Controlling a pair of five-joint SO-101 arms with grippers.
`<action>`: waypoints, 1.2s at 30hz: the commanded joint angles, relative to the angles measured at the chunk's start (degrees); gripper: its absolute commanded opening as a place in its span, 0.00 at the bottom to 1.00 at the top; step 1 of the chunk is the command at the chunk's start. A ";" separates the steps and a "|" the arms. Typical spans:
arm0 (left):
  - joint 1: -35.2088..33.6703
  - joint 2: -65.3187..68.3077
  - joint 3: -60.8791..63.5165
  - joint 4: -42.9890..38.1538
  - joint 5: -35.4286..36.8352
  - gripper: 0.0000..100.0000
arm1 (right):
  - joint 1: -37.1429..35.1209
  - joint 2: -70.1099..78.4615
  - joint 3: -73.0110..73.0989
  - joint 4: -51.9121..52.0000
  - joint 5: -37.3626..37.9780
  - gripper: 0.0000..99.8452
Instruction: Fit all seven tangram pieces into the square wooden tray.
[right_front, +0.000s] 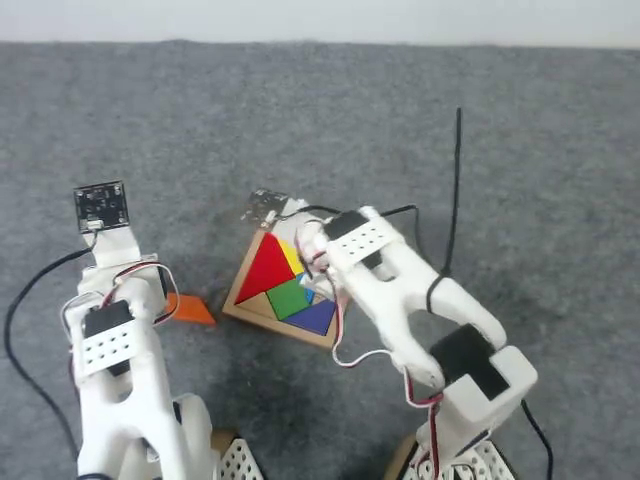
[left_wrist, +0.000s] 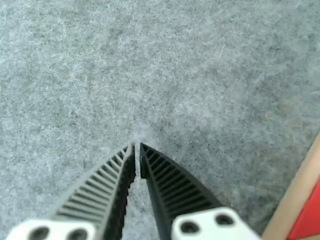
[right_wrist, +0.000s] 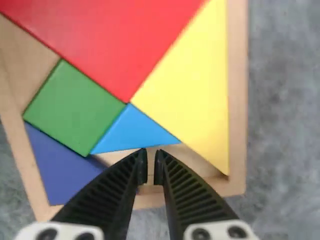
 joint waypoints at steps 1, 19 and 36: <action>0.18 -2.20 -0.57 -1.23 -0.88 0.02 | -3.82 0.66 -4.92 -1.01 -0.44 0.03; 0.18 -2.20 -0.57 -1.23 -0.88 0.02 | 8.57 -20.35 -1.85 7.78 -0.62 0.03; 0.70 -1.49 -9.27 29.19 -0.35 0.17 | 12.35 -17.63 8.53 -2.95 -4.40 0.03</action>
